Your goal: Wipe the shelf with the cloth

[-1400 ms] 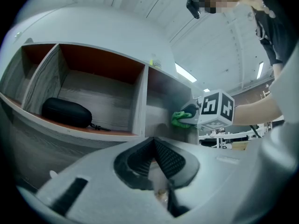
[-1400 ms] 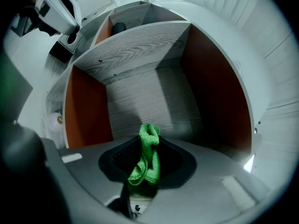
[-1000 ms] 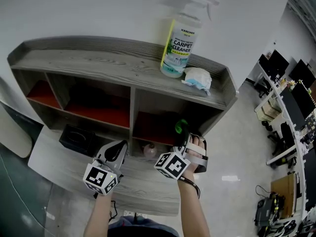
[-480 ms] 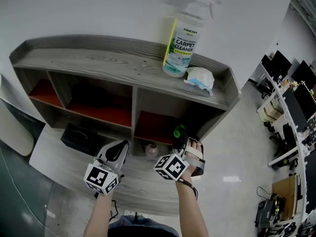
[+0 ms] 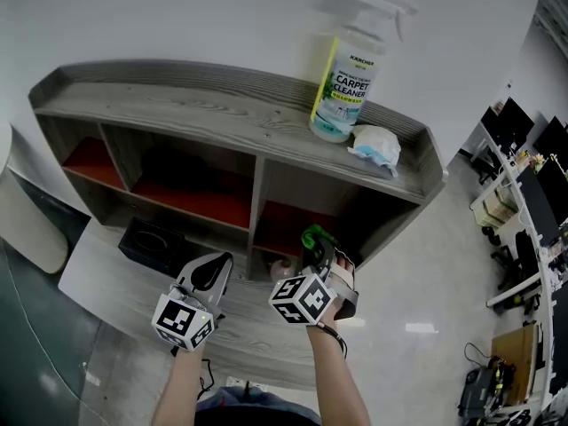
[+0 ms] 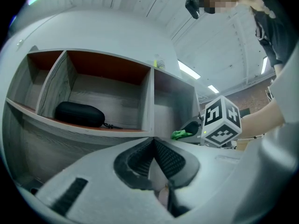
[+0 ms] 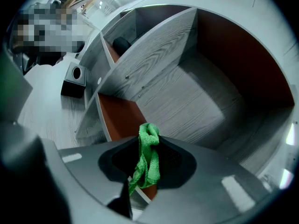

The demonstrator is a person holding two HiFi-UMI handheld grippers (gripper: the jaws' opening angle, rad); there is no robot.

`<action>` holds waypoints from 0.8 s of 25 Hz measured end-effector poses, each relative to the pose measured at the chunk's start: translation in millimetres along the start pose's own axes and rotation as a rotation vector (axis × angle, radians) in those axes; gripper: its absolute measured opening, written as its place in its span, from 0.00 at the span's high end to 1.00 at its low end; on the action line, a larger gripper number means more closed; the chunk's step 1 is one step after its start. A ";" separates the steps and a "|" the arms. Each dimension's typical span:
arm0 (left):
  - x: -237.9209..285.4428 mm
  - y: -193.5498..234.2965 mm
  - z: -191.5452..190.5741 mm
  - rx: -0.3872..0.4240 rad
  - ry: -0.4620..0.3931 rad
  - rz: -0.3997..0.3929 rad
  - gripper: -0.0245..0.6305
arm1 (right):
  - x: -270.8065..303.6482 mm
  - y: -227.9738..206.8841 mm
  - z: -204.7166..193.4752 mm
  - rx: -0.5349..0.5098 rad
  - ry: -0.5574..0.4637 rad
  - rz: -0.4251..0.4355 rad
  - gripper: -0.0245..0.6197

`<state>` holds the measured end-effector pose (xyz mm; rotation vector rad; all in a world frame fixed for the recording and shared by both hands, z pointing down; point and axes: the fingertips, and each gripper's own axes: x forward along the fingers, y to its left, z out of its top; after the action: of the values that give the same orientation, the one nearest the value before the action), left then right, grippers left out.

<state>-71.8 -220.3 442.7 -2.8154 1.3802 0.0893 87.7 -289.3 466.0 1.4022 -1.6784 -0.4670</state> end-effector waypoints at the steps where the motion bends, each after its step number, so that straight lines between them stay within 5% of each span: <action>1: -1.8 2.0 -0.1 0.000 0.000 0.005 0.96 | 0.8 3.8 6.1 0.009 -0.011 0.012 0.80; 20: -23.0 34.5 2.0 0.006 0.003 0.095 0.96 | 11.6 45.5 80.5 0.083 -0.147 0.150 0.80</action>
<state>-113.2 -223.2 442.6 -2.7453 1.5122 0.0811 -3.8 -306.0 460.3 1.3161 -1.9260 -0.4279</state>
